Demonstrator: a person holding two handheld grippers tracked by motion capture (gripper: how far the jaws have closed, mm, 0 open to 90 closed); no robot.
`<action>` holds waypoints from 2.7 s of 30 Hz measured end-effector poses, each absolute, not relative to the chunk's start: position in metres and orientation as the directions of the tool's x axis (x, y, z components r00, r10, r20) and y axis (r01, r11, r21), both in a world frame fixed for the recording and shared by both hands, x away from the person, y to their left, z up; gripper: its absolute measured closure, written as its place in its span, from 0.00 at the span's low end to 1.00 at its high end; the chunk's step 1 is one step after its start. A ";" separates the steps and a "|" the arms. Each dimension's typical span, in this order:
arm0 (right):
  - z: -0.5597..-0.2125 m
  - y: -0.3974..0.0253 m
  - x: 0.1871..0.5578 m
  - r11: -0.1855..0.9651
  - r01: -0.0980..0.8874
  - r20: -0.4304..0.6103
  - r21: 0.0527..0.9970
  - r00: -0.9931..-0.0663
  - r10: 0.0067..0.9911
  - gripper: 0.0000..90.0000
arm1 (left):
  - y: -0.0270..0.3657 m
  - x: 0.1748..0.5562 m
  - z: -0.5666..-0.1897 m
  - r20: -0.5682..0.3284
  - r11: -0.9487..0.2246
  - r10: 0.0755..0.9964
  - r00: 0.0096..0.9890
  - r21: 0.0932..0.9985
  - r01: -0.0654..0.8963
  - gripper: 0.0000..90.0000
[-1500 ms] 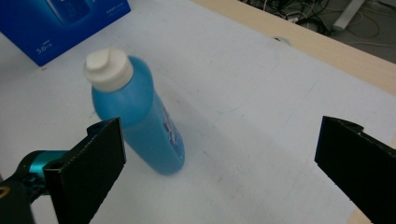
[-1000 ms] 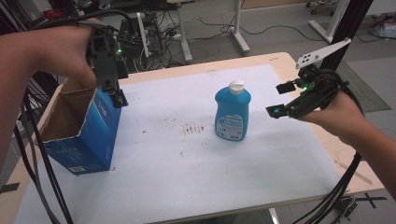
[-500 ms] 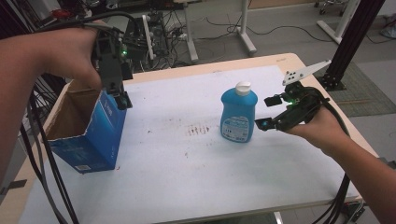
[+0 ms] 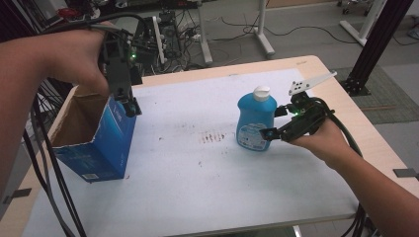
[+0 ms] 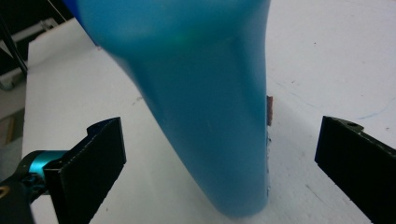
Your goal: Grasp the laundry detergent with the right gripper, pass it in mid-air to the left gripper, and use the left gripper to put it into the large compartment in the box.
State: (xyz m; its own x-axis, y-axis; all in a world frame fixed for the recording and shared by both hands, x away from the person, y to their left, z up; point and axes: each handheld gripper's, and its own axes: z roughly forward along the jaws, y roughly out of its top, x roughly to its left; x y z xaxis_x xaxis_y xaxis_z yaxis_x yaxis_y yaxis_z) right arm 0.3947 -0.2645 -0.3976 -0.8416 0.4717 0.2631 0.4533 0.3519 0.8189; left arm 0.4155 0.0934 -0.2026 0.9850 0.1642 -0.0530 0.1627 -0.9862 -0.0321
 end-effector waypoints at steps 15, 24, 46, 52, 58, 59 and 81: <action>-0.412 -0.245 0.400 0.335 0.436 0.257 0.835 -0.848 0.463 0.01 | 0.100 0.415 -0.204 -0.055 -0.984 0.173 0.983 -0.037 0.171 0.02; -0.414 -0.243 0.401 0.322 0.428 0.250 0.844 -0.846 0.470 0.04 | 0.101 0.415 -0.204 -0.053 -0.985 0.171 0.984 -0.034 0.169 0.02; -0.416 -0.240 0.401 0.329 0.399 0.220 0.856 -0.857 0.466 0.29 | 0.103 0.416 -0.205 -0.052 -0.985 0.173 0.984 -0.037 0.171 0.02; -0.415 -0.241 0.401 0.328 0.392 0.211 0.859 -0.856 0.472 0.30 | 0.103 0.417 -0.205 -0.052 -0.985 0.173 0.983 -0.036 0.172 0.02; -0.415 -0.242 0.402 0.322 0.386 0.210 0.865 -0.859 0.467 0.36 | 0.103 0.417 -0.205 -0.052 -0.984 0.174 0.983 -0.037 0.172 0.02; -0.415 -0.242 0.401 0.321 0.387 0.211 0.864 -0.859 0.466 0.36 | 0.103 0.416 -0.205 -0.053 -0.984 0.178 0.983 -0.036 0.176 0.02; -0.415 -0.241 0.401 0.327 0.359 0.185 0.874 -0.869 0.459 0.43 | 0.102 0.418 -0.206 -0.053 -0.983 0.179 0.982 -0.041 0.177 0.02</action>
State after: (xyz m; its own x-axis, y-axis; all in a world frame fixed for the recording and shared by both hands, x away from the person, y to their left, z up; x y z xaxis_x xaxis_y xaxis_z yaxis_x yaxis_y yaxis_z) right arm 0.4012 -0.2410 -0.4154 -0.8690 0.4588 0.1852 0.3590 0.3271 0.8741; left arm 0.4181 0.1023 -0.2065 0.9825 0.1787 -0.0526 0.1767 -0.9834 -0.0412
